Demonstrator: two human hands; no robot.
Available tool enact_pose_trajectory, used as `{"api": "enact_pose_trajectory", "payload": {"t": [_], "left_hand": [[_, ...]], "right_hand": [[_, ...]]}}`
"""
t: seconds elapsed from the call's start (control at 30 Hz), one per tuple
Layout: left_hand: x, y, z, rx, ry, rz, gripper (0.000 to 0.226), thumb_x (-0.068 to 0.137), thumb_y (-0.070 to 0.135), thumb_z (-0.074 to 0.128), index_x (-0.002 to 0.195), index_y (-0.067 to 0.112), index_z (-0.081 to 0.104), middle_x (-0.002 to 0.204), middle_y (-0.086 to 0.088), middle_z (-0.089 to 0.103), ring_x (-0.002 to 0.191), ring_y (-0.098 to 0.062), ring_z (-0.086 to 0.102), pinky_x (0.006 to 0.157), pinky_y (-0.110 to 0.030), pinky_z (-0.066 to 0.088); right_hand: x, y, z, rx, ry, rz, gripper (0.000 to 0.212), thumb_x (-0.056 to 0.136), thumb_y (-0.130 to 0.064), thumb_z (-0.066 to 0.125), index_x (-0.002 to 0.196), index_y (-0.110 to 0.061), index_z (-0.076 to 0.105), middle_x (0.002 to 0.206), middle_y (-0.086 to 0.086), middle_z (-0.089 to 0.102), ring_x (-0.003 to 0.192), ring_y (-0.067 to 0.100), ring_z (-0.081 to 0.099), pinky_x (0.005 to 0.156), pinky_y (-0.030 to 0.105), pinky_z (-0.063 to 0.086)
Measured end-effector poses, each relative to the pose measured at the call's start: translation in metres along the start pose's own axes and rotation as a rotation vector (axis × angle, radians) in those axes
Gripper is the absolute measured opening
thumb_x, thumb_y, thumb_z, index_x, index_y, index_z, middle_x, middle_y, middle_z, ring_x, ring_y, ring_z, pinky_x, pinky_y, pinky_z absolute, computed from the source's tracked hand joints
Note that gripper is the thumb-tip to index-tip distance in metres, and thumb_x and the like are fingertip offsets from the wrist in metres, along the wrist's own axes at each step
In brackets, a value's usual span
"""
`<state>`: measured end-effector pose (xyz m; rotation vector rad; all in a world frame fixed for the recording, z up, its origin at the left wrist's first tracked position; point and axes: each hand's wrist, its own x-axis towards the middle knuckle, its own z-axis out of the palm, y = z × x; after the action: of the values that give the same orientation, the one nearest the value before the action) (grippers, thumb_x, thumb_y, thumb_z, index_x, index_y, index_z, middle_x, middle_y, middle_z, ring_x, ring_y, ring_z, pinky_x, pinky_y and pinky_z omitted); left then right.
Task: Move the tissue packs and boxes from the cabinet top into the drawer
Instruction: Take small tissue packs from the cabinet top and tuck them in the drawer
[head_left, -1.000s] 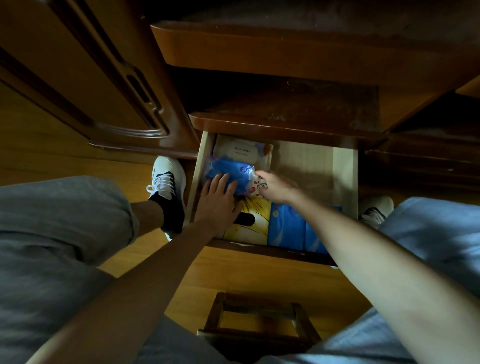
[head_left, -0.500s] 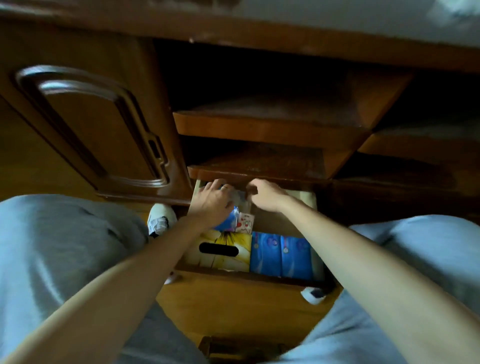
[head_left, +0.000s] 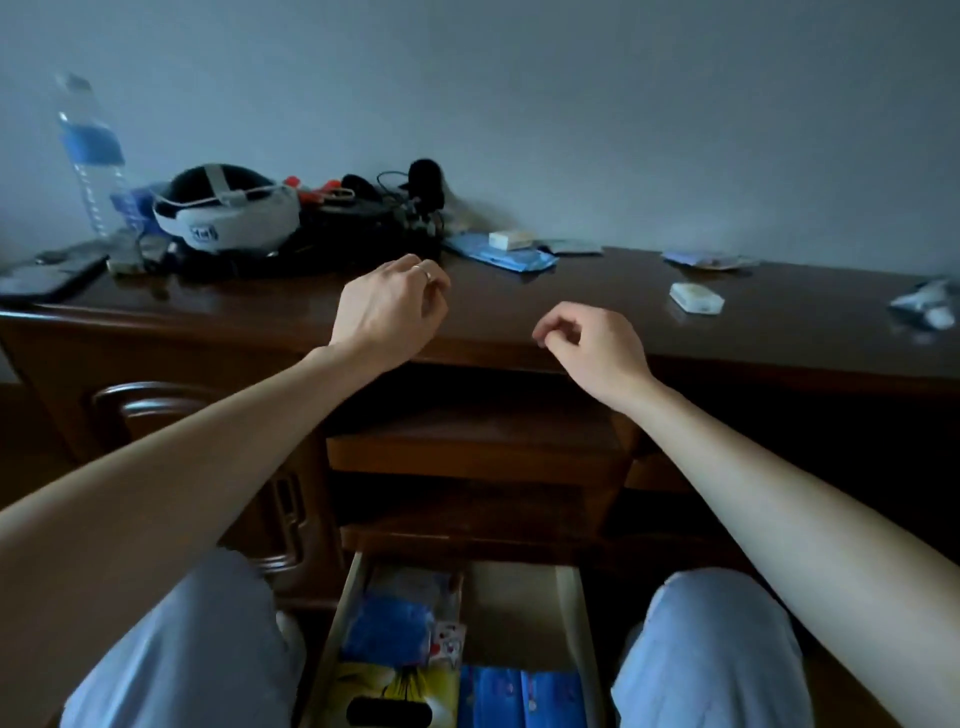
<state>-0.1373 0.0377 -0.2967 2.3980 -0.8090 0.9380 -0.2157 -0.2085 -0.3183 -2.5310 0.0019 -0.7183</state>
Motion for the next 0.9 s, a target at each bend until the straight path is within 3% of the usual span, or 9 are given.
{"api": "enact_pose_trajectory", "payload": {"t": [0.07, 0.17, 0.3, 0.37, 0.5, 0.6, 0.7, 0.8, 0.9], "left_hand": [[0.025, -0.003, 0.006, 0.009, -0.079, -0.051, 0.027, 0.093, 0.028, 0.053, 0.113, 0.028, 0.070, 0.114, 0.003, 0.066, 0.101, -0.025, 0.065, 0.077, -0.034, 0.050], [0.060, -0.011, 0.025, 0.018, -0.213, -0.090, 0.031, 0.089, 0.031, 0.055, 0.118, 0.032, 0.068, 0.118, 0.001, 0.063, 0.105, -0.026, 0.063, 0.081, -0.034, 0.047], [0.108, -0.020, 0.065, 0.068, -0.430, -0.042, 0.043, 0.089, 0.038, 0.059, 0.131, 0.030, 0.059, 0.130, -0.004, 0.055, 0.118, -0.028, 0.057, 0.090, -0.038, 0.047], [0.131, -0.023, 0.094, 0.078, -0.471, -0.042, 0.051, 0.090, 0.038, 0.059, 0.140, 0.029, 0.053, 0.136, -0.005, 0.052, 0.125, -0.028, 0.054, 0.093, -0.040, 0.047], [0.178, -0.024, 0.151, 0.005, -0.449, -0.079, 0.057, 0.090, 0.037, 0.059, 0.145, 0.028, 0.047, 0.146, -0.004, 0.047, 0.133, -0.027, 0.047, 0.098, -0.043, 0.045], [0.211, -0.028, 0.187, -0.040, -0.471, -0.112, 0.064, 0.091, 0.042, 0.058, 0.150, 0.026, 0.039, 0.149, -0.008, 0.042, 0.137, -0.030, 0.041, 0.101, -0.047, 0.043], [0.235, -0.040, 0.219, -0.068, -0.493, -0.147, 0.060, 0.096, 0.043, 0.050, 0.152, 0.027, 0.035, 0.151, -0.010, 0.040, 0.138, -0.032, 0.039, 0.105, -0.049, 0.040], [0.255, -0.063, 0.244, -0.090, -0.441, -0.242, 0.052, 0.099, 0.033, 0.042, 0.148, 0.016, 0.038, 0.149, -0.014, 0.041, 0.137, -0.035, 0.038, 0.106, -0.049, 0.039], [0.282, -0.093, 0.266, -0.065, -0.431, -0.289, 0.045, 0.101, 0.024, 0.040, 0.143, 0.007, 0.043, 0.146, -0.019, 0.040, 0.137, -0.039, 0.034, 0.111, -0.050, 0.035]], "right_hand": [[0.022, 0.010, -0.006, -0.041, -0.032, 0.038, 0.016, 0.091, -0.034, 0.057, 0.096, -0.045, 0.067, 0.091, -0.027, 0.068, 0.088, -0.002, 0.064, 0.072, 0.028, 0.050], [0.053, 0.024, -0.005, -0.188, -0.102, 0.041, 0.024, 0.092, -0.034, 0.060, 0.115, -0.042, 0.064, 0.114, -0.017, 0.064, 0.113, 0.012, 0.059, 0.084, 0.034, 0.048], [0.094, 0.043, 0.005, -0.383, -0.305, 0.140, 0.051, 0.099, -0.054, 0.049, 0.144, -0.030, 0.050, 0.147, 0.002, 0.052, 0.138, 0.027, 0.044, 0.105, 0.046, 0.042], [0.113, 0.051, 0.013, -0.506, -0.313, 0.123, 0.053, 0.100, -0.060, 0.040, 0.139, -0.027, 0.056, 0.140, 0.003, 0.057, 0.132, 0.027, 0.049, 0.102, 0.045, 0.043], [0.152, 0.059, 0.022, -0.737, -0.256, -0.044, 0.041, 0.098, -0.055, 0.037, 0.098, -0.025, 0.064, 0.098, 0.001, 0.063, 0.094, 0.028, 0.063, 0.069, 0.037, 0.039], [0.181, 0.073, 0.024, -0.733, -0.215, -0.052, 0.041, 0.094, -0.050, 0.038, 0.075, -0.022, 0.061, 0.075, -0.003, 0.061, 0.070, 0.025, 0.057, 0.061, 0.035, 0.037], [0.211, 0.095, 0.032, -0.674, -0.126, 0.003, 0.045, 0.096, -0.051, 0.042, 0.068, -0.021, 0.062, 0.063, -0.006, 0.058, 0.060, 0.018, 0.057, 0.055, 0.032, 0.037], [0.249, 0.109, 0.049, -0.556, 0.016, 0.050, 0.033, 0.096, -0.051, 0.045, 0.087, -0.027, 0.065, 0.081, -0.005, 0.067, 0.078, 0.022, 0.067, 0.063, 0.033, 0.046], [0.301, 0.113, 0.072, -0.395, -0.065, 0.101, 0.046, 0.096, -0.058, 0.045, 0.131, -0.030, 0.054, 0.131, 0.003, 0.059, 0.121, 0.028, 0.056, 0.086, 0.042, 0.049]]}}
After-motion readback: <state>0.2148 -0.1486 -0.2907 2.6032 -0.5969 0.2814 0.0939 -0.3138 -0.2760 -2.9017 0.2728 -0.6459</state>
